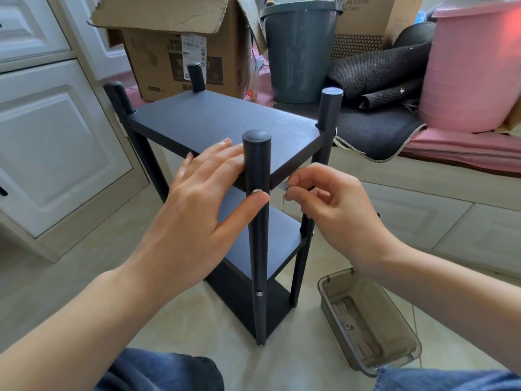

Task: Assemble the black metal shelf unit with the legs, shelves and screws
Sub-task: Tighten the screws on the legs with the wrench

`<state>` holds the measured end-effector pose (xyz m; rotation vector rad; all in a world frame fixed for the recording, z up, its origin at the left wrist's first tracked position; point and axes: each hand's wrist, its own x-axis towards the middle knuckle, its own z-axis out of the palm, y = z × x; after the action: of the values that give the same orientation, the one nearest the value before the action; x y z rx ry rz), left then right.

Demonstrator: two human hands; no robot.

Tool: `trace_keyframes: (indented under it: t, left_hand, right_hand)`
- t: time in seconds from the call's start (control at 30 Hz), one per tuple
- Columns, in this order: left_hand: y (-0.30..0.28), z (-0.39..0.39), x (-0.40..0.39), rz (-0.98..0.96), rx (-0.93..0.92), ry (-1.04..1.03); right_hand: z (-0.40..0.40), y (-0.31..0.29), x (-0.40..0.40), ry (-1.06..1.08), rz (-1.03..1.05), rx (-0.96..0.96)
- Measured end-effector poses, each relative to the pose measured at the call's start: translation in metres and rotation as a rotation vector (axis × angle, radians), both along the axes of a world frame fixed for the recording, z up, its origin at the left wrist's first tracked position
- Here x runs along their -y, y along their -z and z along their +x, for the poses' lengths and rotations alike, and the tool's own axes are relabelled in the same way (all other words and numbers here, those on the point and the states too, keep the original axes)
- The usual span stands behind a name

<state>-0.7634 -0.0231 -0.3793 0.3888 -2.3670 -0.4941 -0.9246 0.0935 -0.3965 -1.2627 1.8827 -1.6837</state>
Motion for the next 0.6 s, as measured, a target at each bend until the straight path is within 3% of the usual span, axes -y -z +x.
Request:
trace_keyframes:
  t: [0.6]
  left_hand:
    - [0.001, -0.002, -0.001, 0.019, -0.024, 0.005]
  right_hand:
    - [0.013, 0.002, 0.003, 0.017, 0.027, 0.126]
